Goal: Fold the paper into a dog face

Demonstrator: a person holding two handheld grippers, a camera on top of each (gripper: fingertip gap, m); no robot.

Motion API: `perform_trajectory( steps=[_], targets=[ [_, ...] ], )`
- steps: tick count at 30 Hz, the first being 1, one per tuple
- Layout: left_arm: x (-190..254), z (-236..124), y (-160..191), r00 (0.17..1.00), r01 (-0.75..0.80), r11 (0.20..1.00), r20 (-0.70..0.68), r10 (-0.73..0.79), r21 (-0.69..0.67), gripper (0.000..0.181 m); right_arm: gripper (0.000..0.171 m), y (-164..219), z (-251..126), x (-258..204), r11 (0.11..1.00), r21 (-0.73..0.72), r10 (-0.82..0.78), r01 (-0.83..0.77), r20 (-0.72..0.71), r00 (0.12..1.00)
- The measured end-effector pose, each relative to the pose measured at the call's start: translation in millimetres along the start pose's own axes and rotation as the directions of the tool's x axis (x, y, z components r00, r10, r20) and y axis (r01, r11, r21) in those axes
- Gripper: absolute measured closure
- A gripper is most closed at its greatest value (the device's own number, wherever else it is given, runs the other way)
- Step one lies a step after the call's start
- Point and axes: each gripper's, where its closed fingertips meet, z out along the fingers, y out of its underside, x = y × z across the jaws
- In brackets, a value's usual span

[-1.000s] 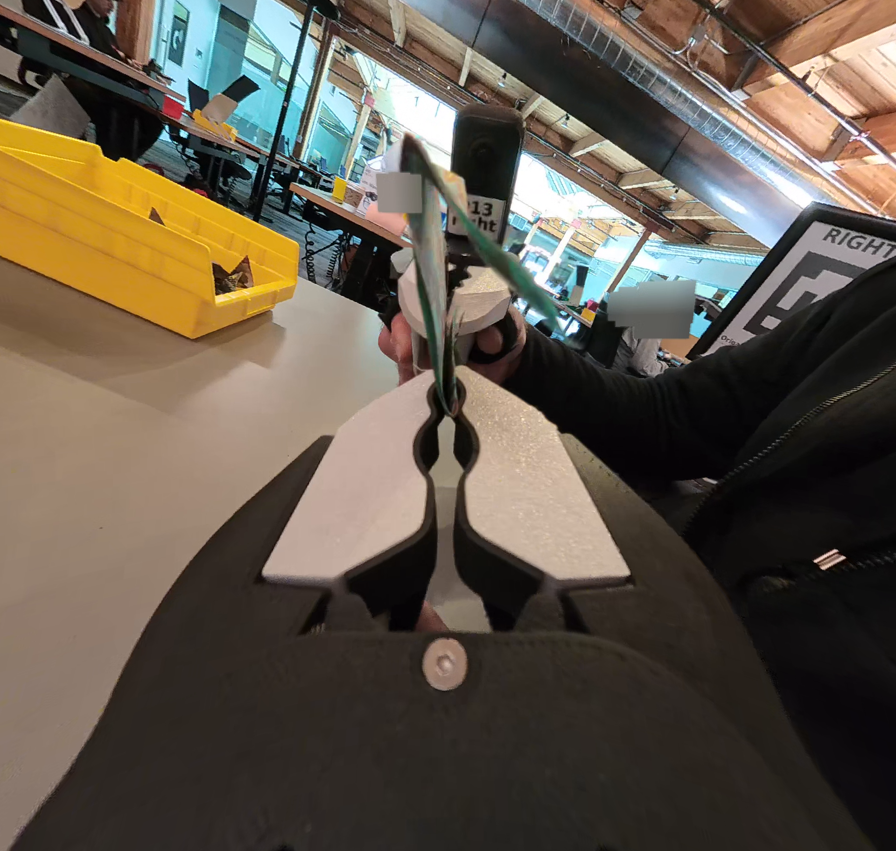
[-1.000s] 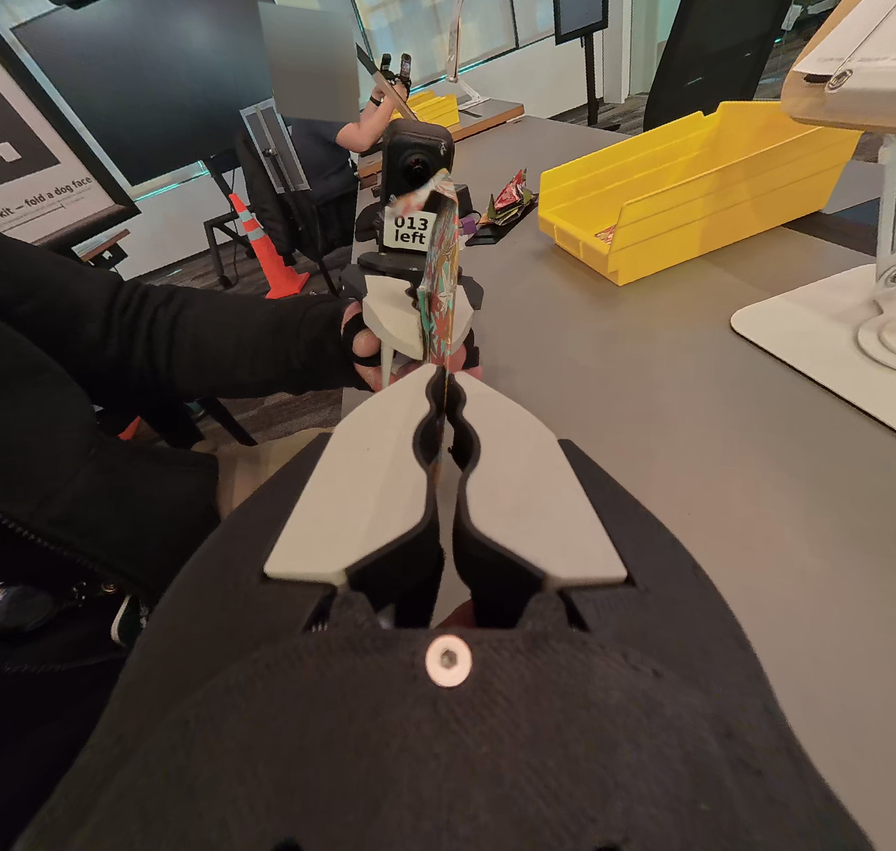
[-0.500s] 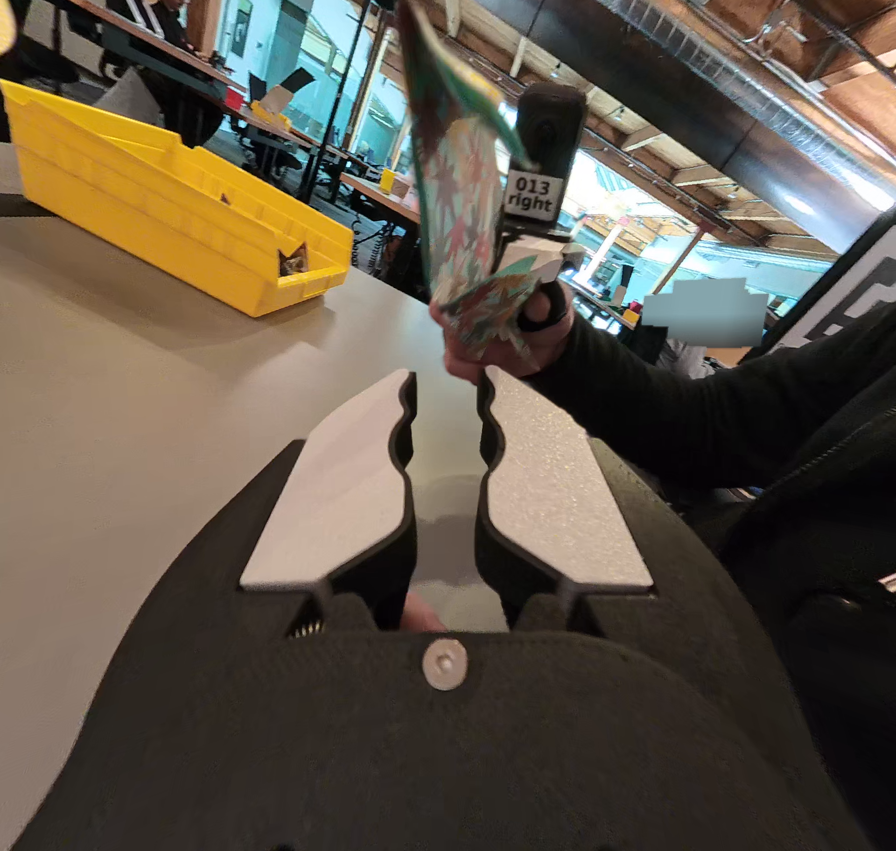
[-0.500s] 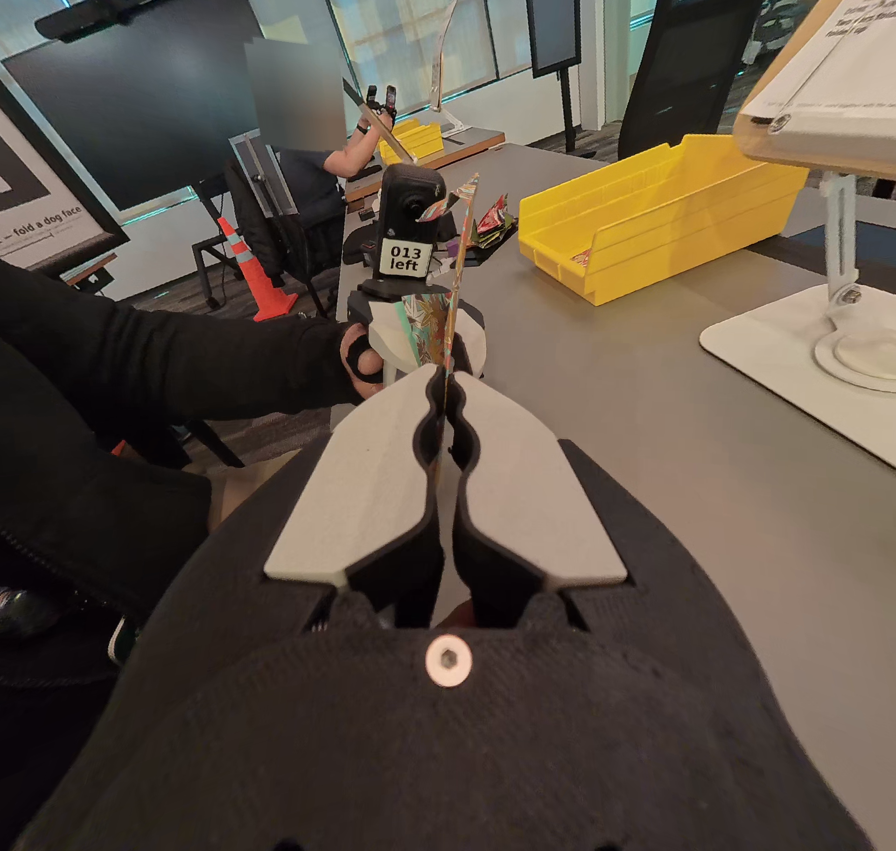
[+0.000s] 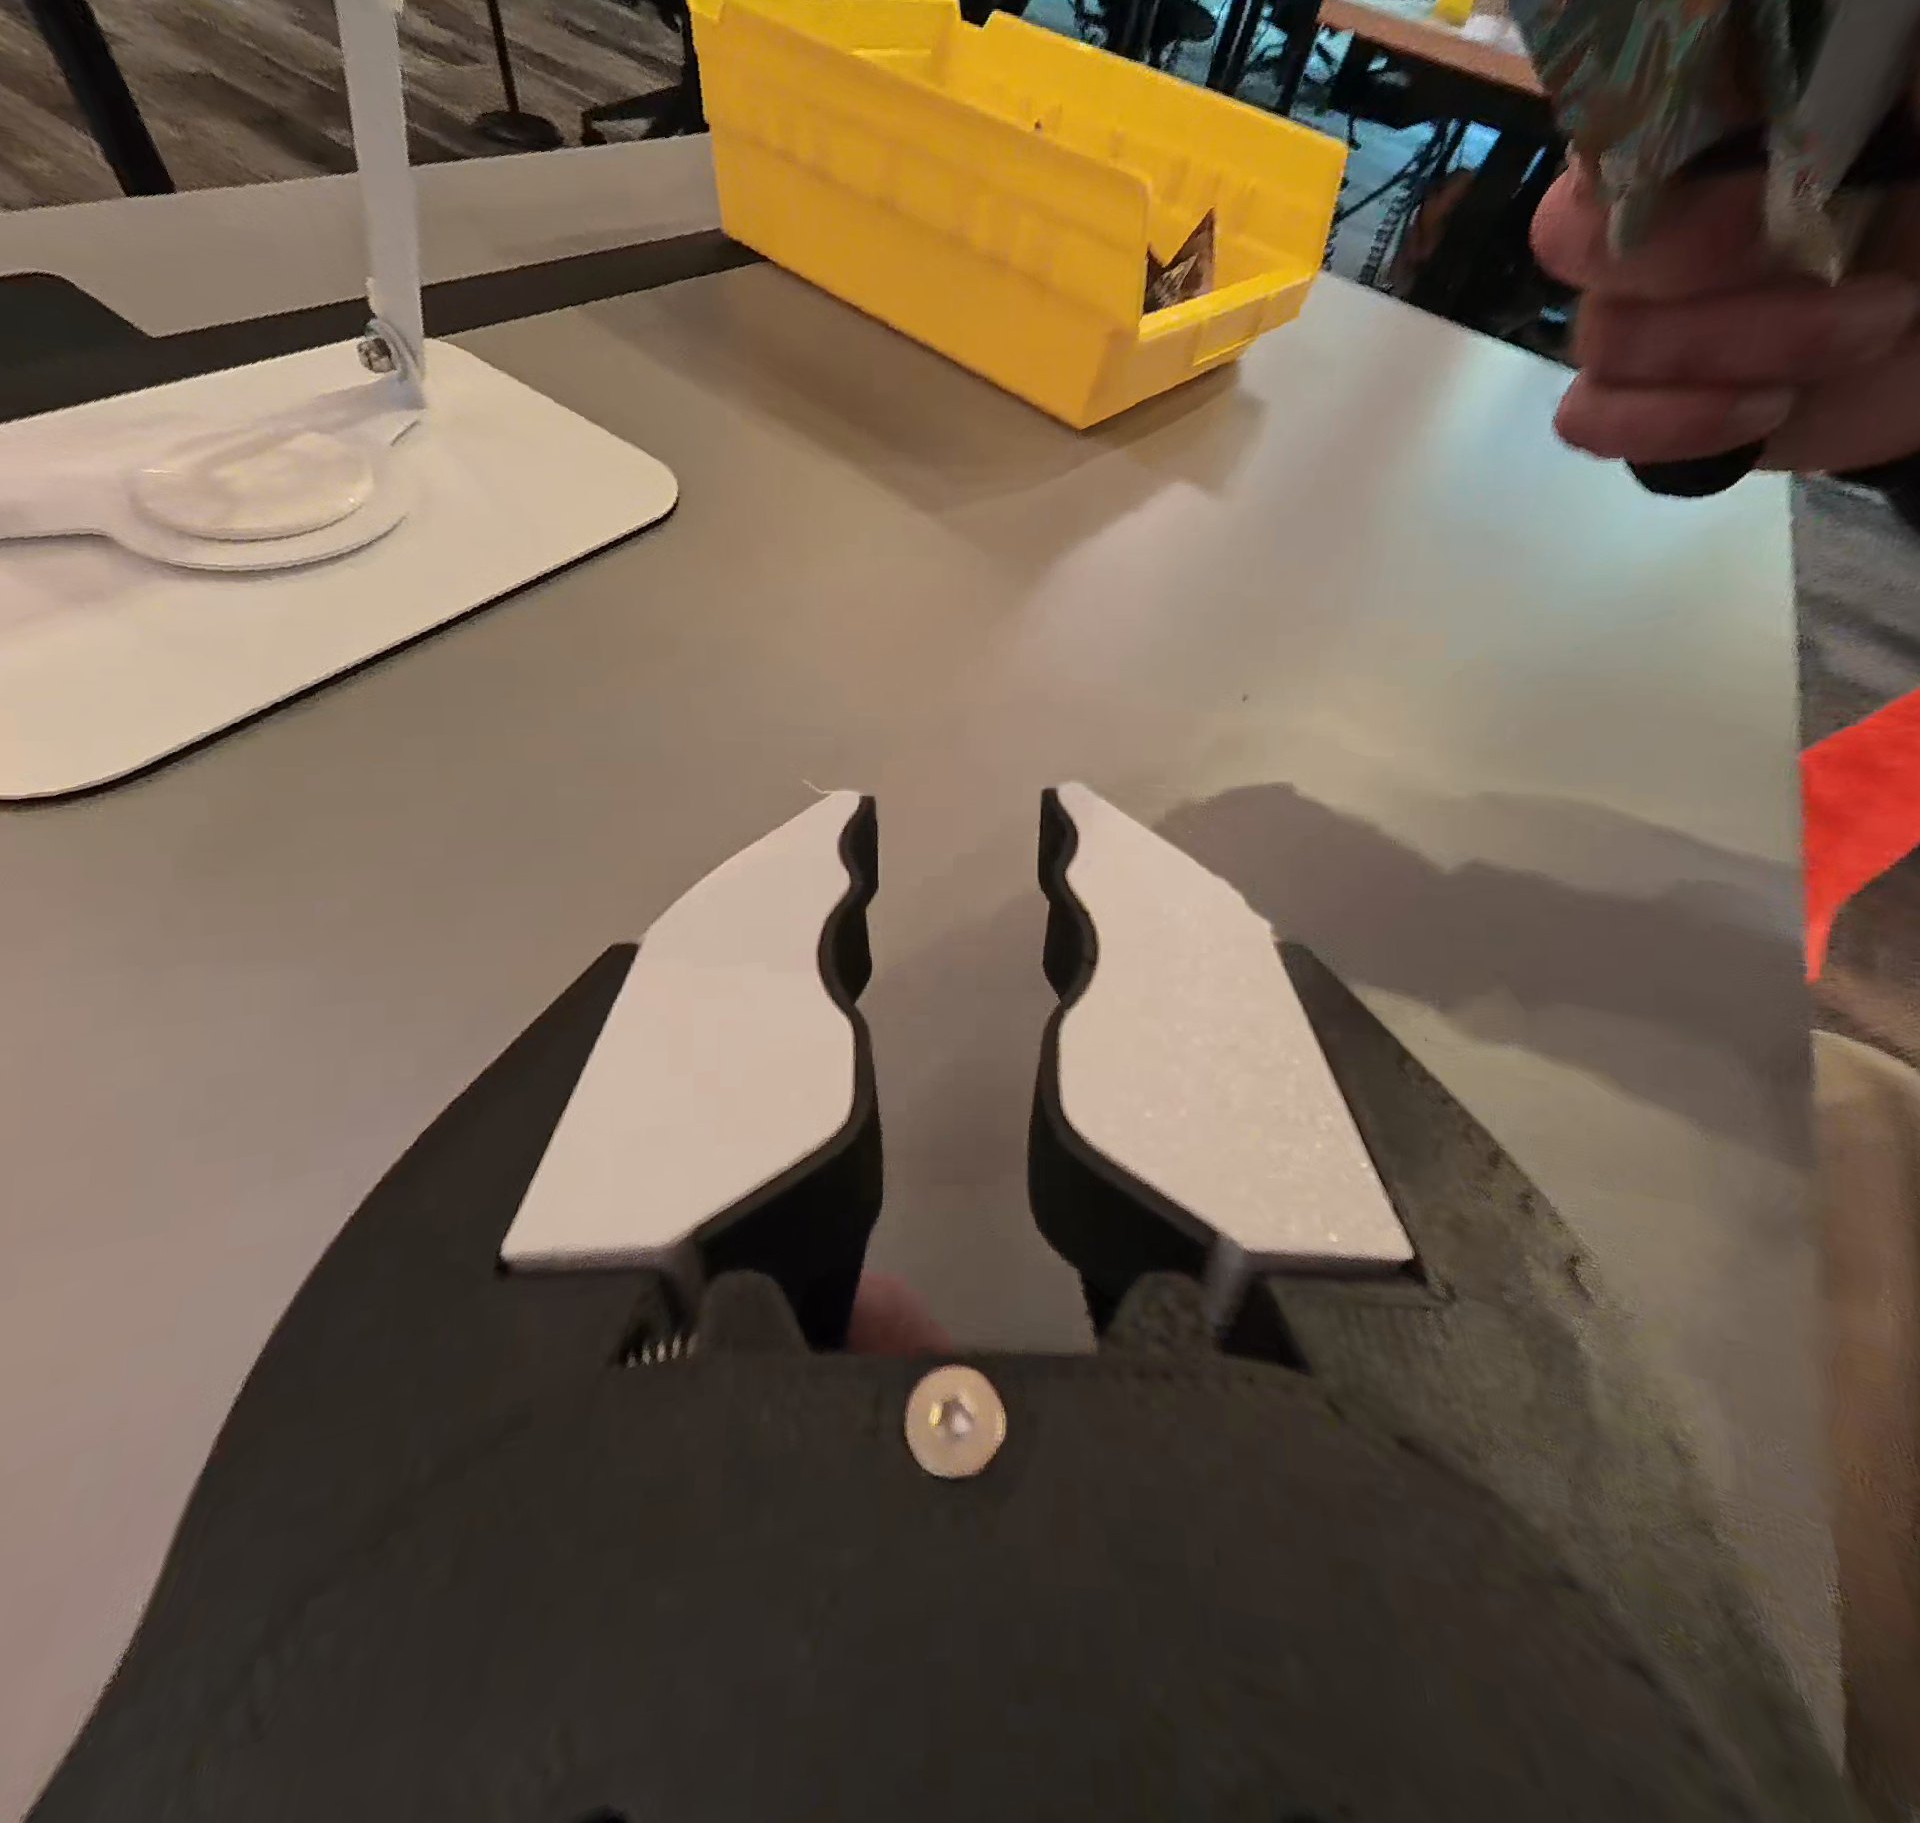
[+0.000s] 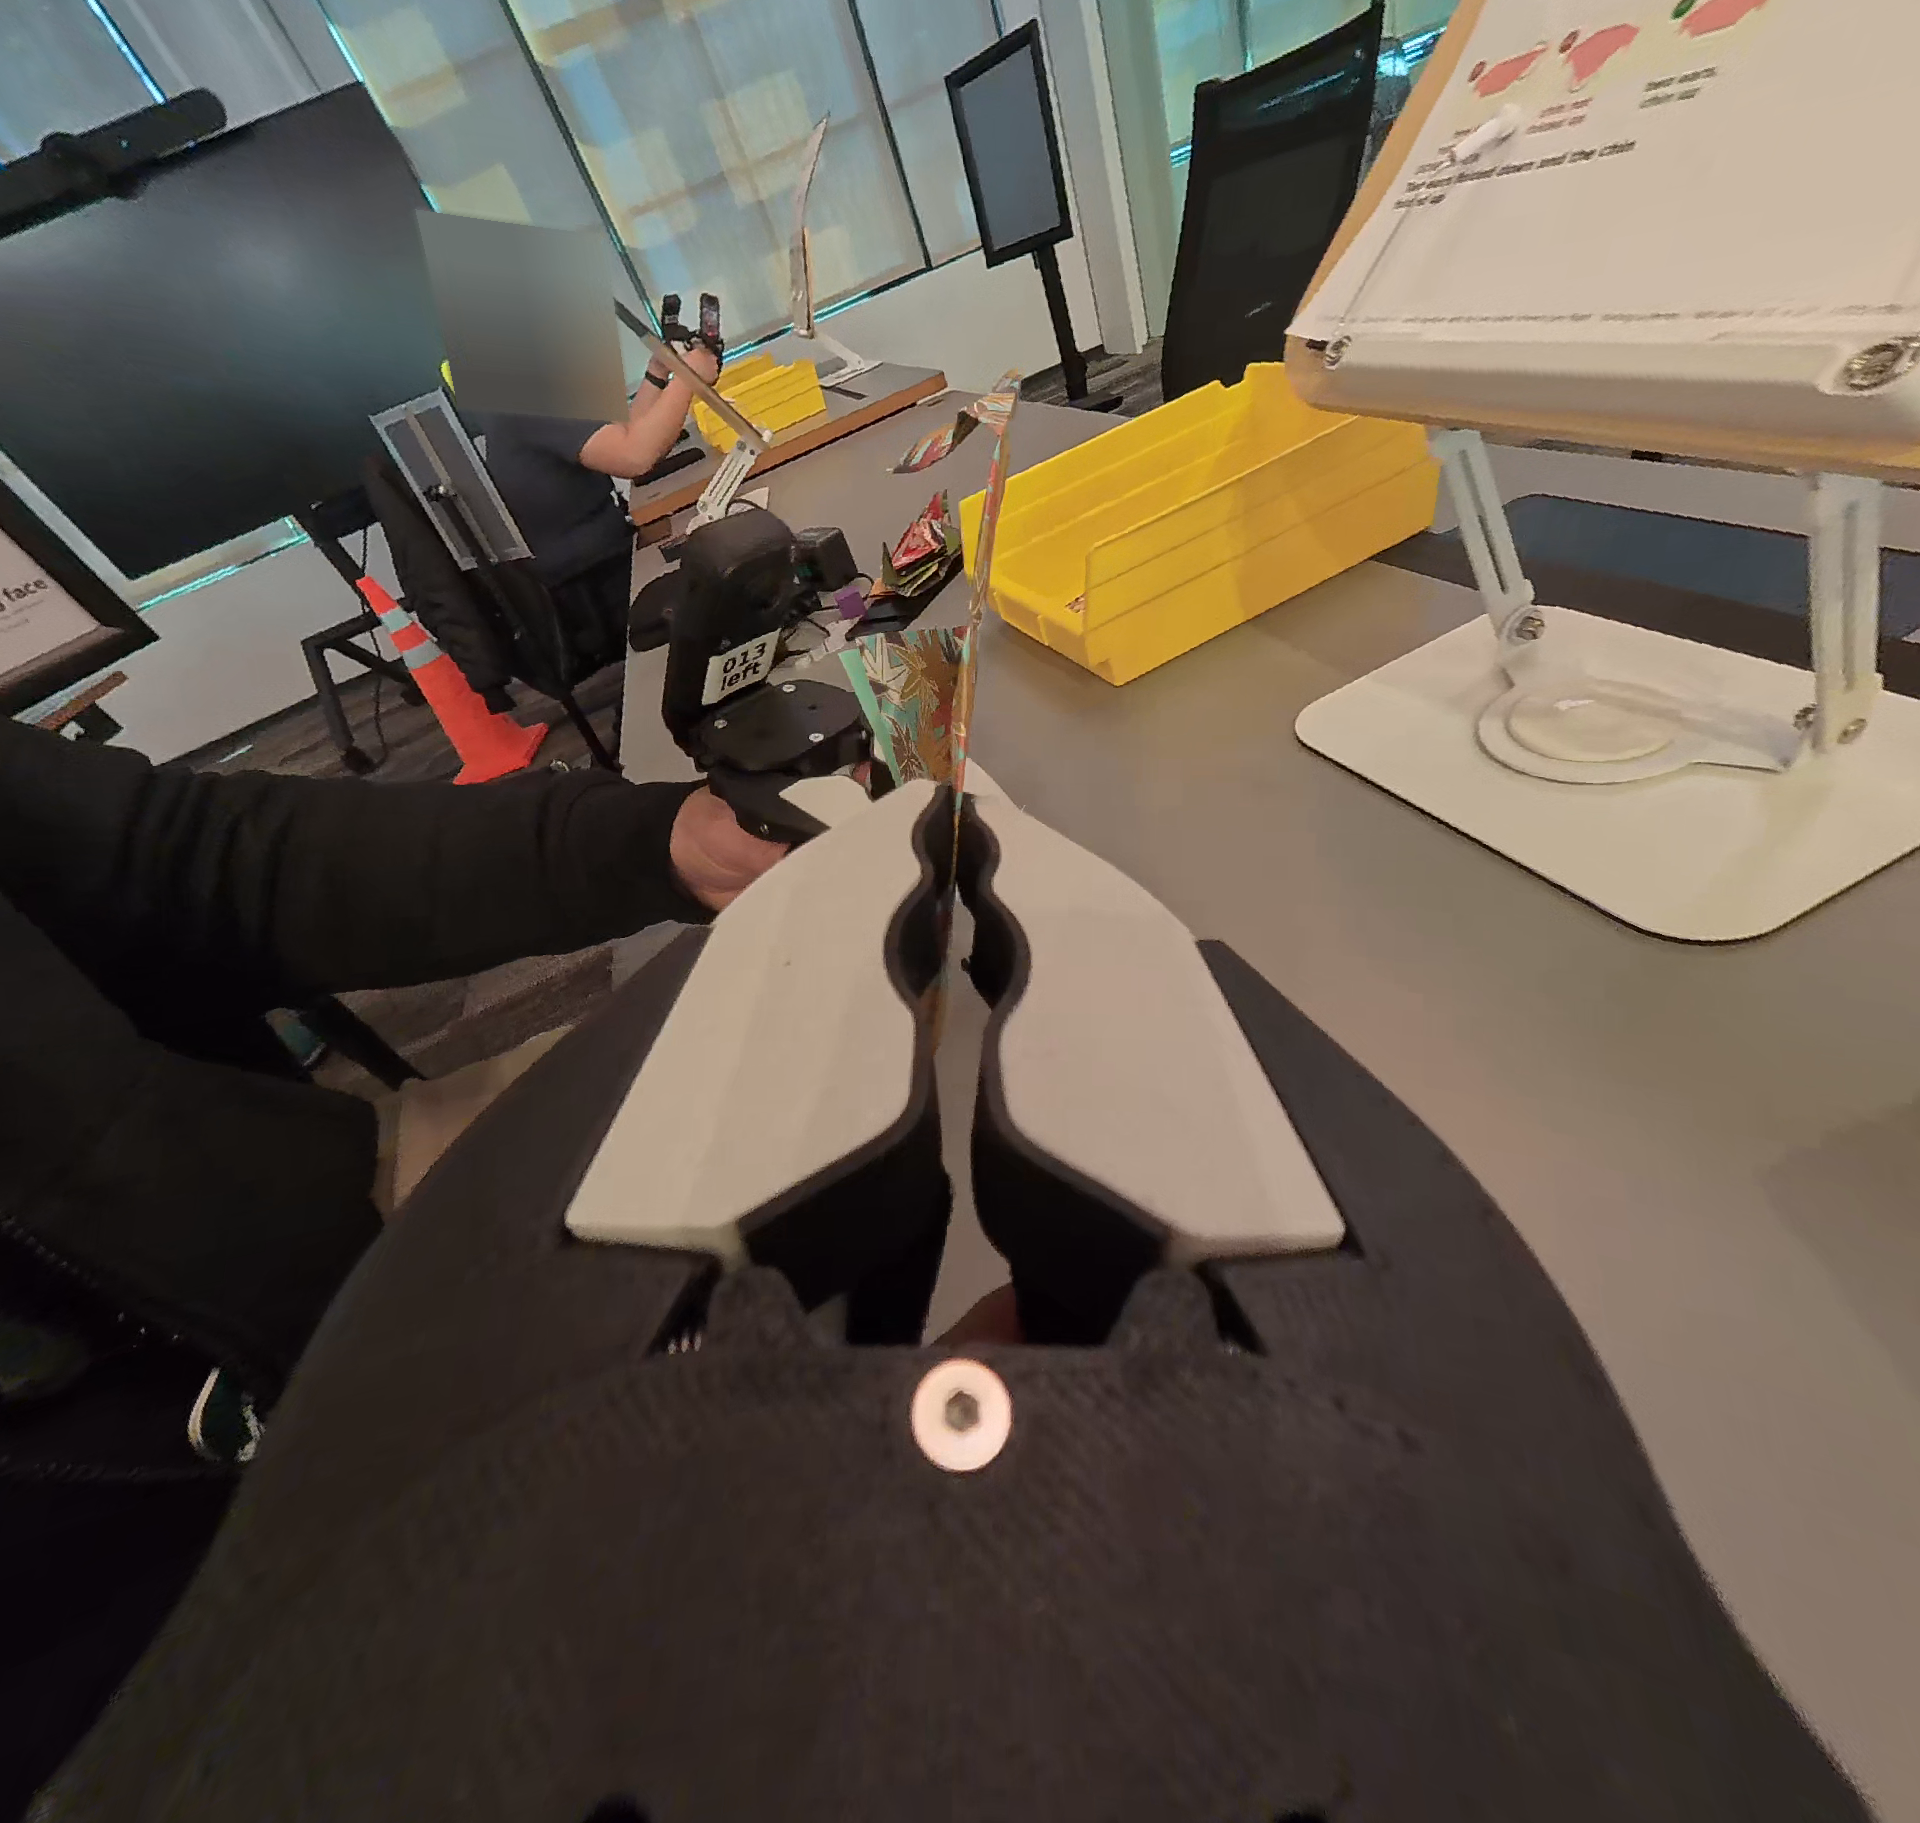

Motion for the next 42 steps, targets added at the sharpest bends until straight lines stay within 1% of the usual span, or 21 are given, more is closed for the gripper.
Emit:
perform_trajectory(
  steps=[3, 7, 15, 22, 32, 35, 39, 42],
  targets=[
    [-2, 4, 7, 1.000, 0.000, 1.000, 0.014, 0.000, -0.014, 0.152, 0.171, 4, -1, 5, 1.000, -0.004, 0.011, -0.011, -0.006, 1.000],
    [-2, 7, 9, 1.000, -0.012, 1.000, 0.022, 0.012, -0.028, 0.151, 0.171, 11, 0, 9, 0.999, -0.014, 0.030, -0.031, -0.010, 0.999],
    [5, 13, 15, 0.995, -0.090, 0.993, 0.026, 0.092, -0.077, 0.149, 0.171, 20, 0, 14, 0.998, -0.030, 0.050, -0.051, -0.011, 0.999],
    [-2, 11, 13, 1.000, -0.014, 0.998, 0.020, 0.015, -0.059, 0.149, 0.171, 24, 0, 18, 0.997, -0.032, 0.063, -0.064, -0.018, 0.998],
    [1, 14, 15, 0.999, -0.034, 0.996, 0.015, 0.035, -0.079, 0.148, 0.171, 20, -3, 24, 0.993, 0.006, 0.115, -0.115, -0.025, 0.993],
    [8, 15, 10, 0.996, 0.081, 0.996, -0.040, -0.082, -0.030, 0.148, 0.171, 19, -5, 28, 0.990, 0.022, 0.137, -0.136, -0.032, 0.990],
    [3, 12, 8, 0.990, 0.136, 0.991, -0.040, -0.136, -0.003, 0.148, 0.171, 17, -10, 32, 0.987, 0.041, 0.156, -0.154, -0.041, 0.987],
    [3, 15, 10, 0.993, 0.116, 0.993, -0.025, -0.117, -0.027, 0.148, 0.171, 18, -14, 37, 0.983, 0.055, 0.180, -0.177, -0.046, 0.983]
  ],
)
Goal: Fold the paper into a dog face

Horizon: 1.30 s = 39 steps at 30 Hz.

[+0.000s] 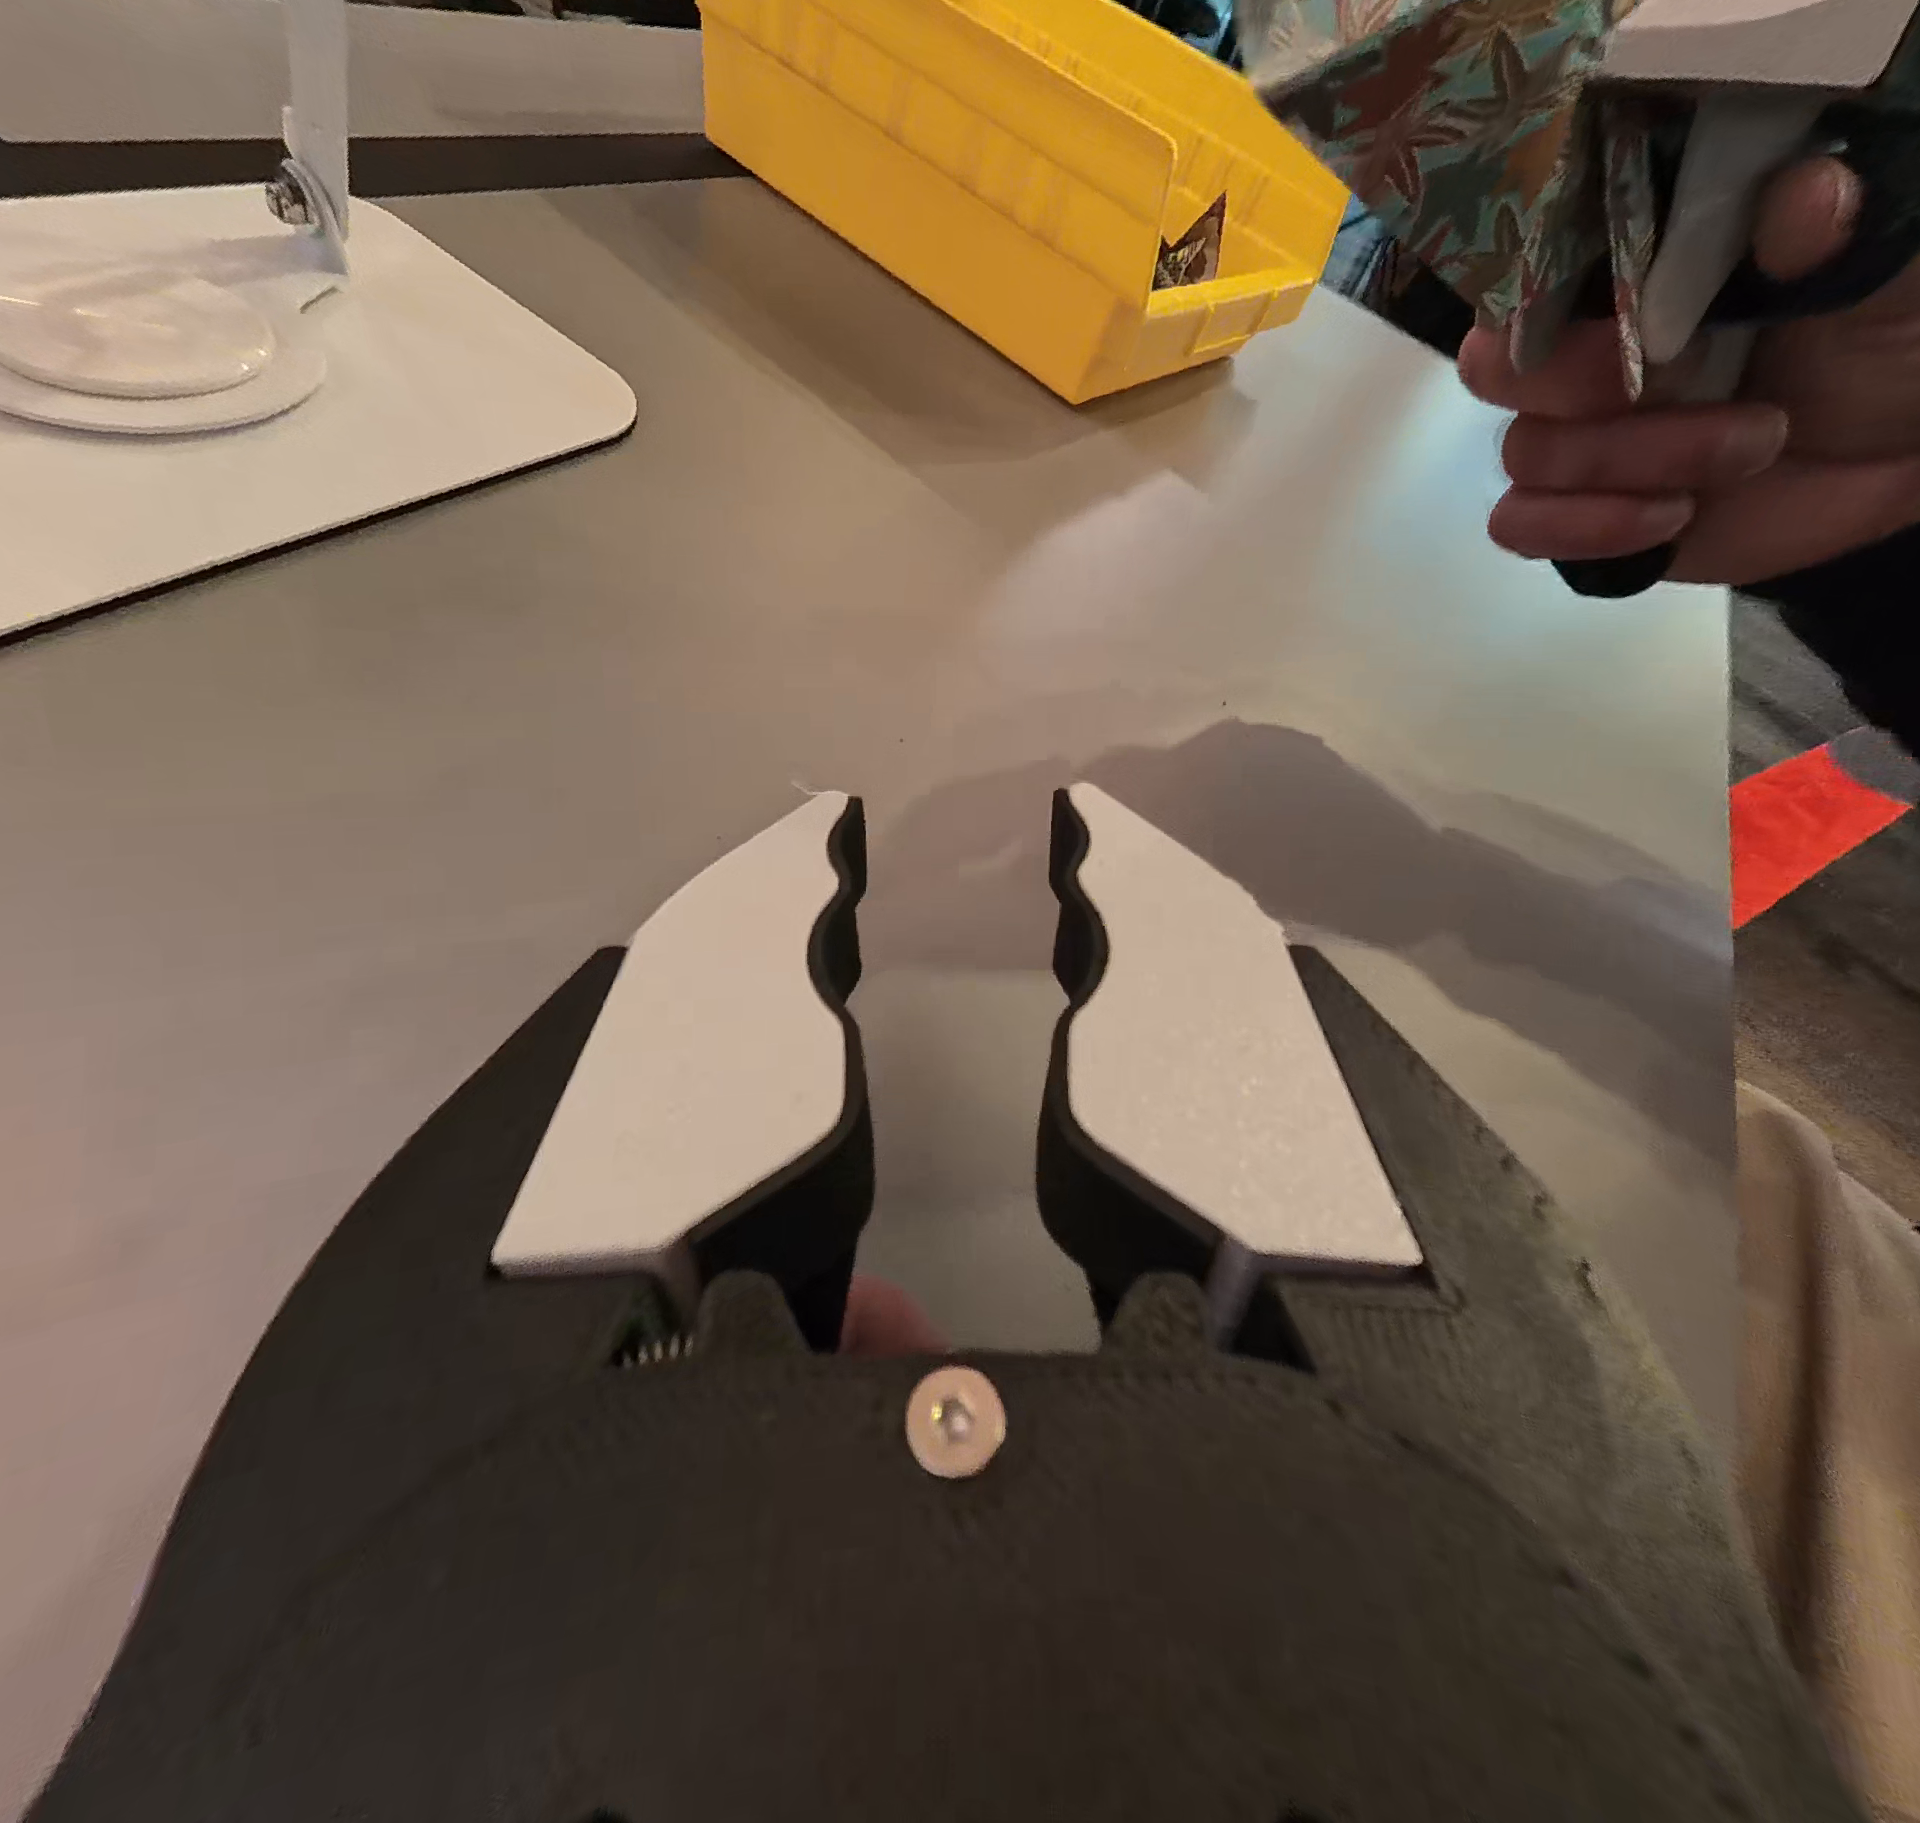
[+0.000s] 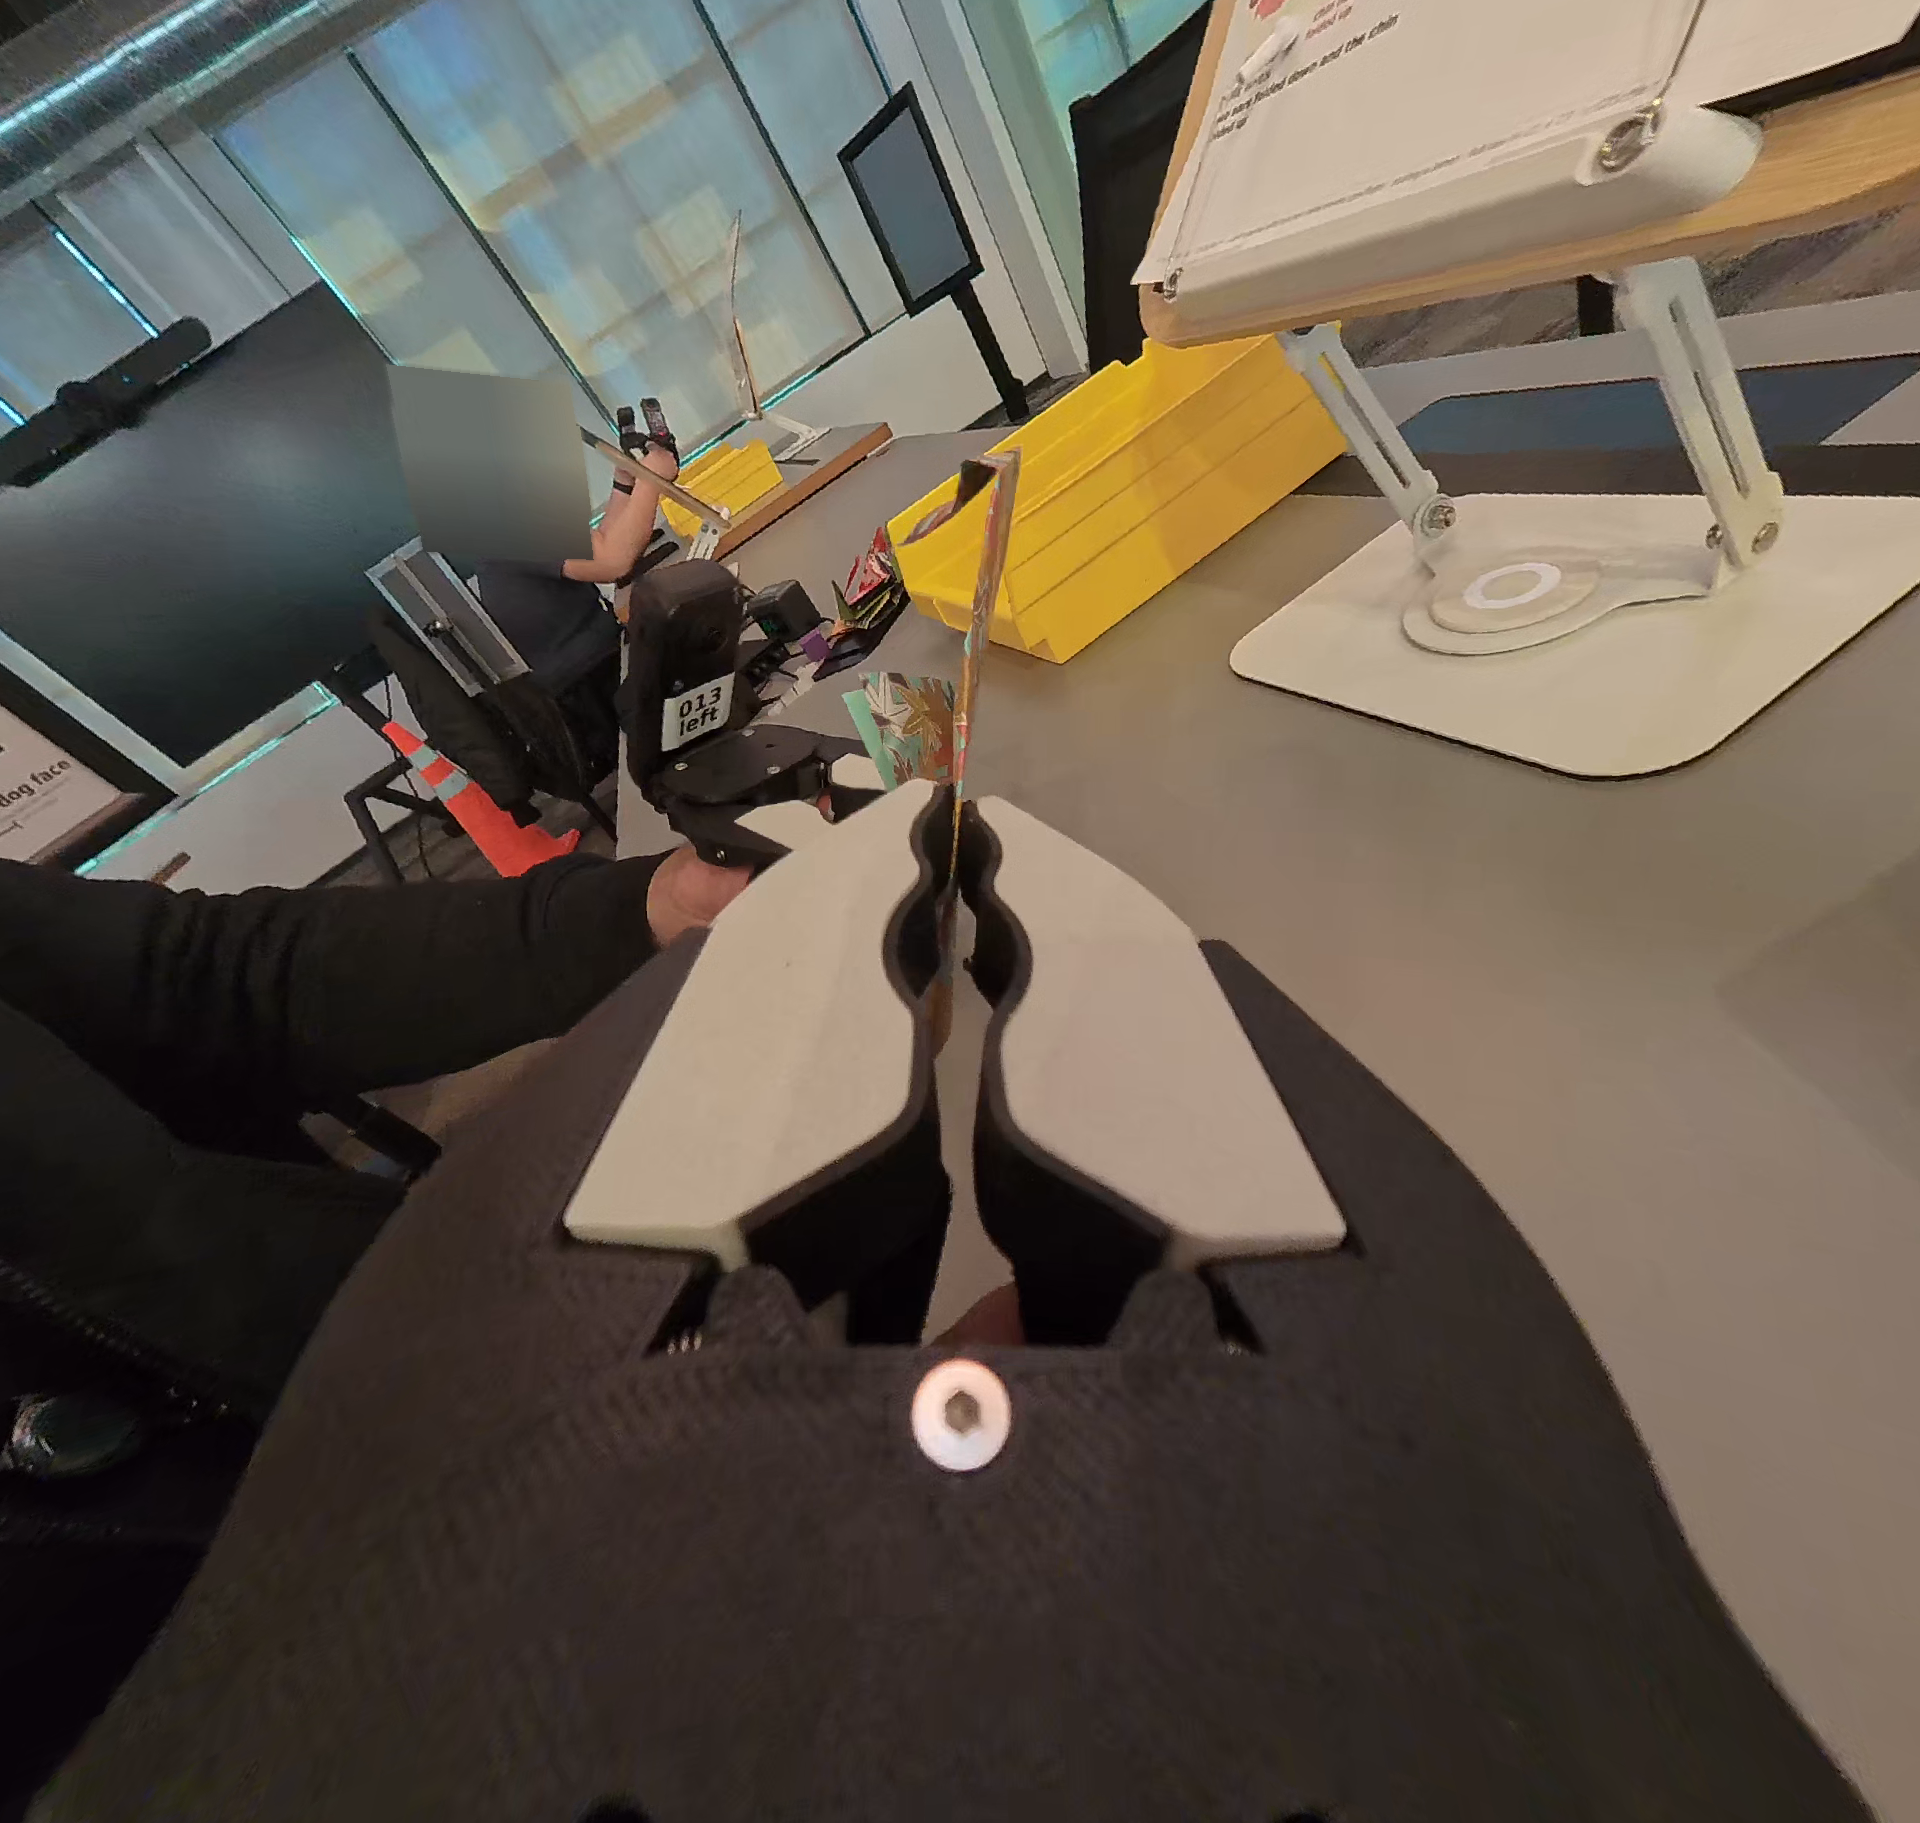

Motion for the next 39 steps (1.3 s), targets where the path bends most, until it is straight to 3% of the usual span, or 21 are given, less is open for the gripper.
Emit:
perform_trajectory(
  steps=[5, 10, 17, 23, 28, 31, 32, 34, 39],
  targets=[
    [9, 5, 5, 0.994, -0.108, 0.993, 0.020, 0.109, -0.048, 0.147, 0.171, 1, -2, 7, 1.000, 0.014, 0.022, -0.022, -0.007, 1.000],
    [6, 4, 4, 0.998, -0.068, 0.997, 0.010, 0.069, -0.038, 0.148, 0.171, -7, -12, 17, 0.999, 0.039, 0.009, -0.007, -0.054, 0.998],
    [8, 5, 6, 0.996, -0.084, 0.995, 0.007, 0.084, -0.053, 0.148, 0.171, -52, -69, 82, 0.987, 0.157, 0.022, 0.030, -0.323, 0.946],
    [11, 7, 9, 0.993, -0.114, 0.991, 0.003, 0.114, -0.072, 0.148, 0.171, -85, -140, 164, 0.958, 0.286, 0.165, 0.009, -0.579, 0.799],
    [10, 6, 8, 0.996, -0.090, 0.994, -0.004, 0.090, -0.066, 0.148, 0.171, -86, -183, 223, 0.937, 0.349, 0.279, -0.030, -0.691, 0.667],
    [9, 7, 8, 0.997, -0.083, 0.994, -0.007, 0.082, -0.067, 0.148, 0.162, -70, -202, 253, 0.946, 0.314, 0.303, -0.076, -0.784, 0.542],
    [9, 7, 8, 0.997, -0.083, 0.994, -0.007, 0.083, -0.068, 0.148, 0.150, -66, -208, 257, 0.952, 0.297, 0.292, -0.074, -0.811, 0.506],
    [9, 7, 8, 0.996, -0.084, 0.994, -0.006, 0.084, -0.069, 0.148, 0.145, -70, -217, 254, 0.964, 0.267, 0.241, -0.007, -0.856, 0.458],
    [9, 8, 9, 0.997, -0.080, 0.994, -0.008, 0.080, -0.077, 0.148, 0.143, -70, -212, 232, 0.986, 0.158, 0.120, 0.044, -0.875, 0.469]
  ],
)
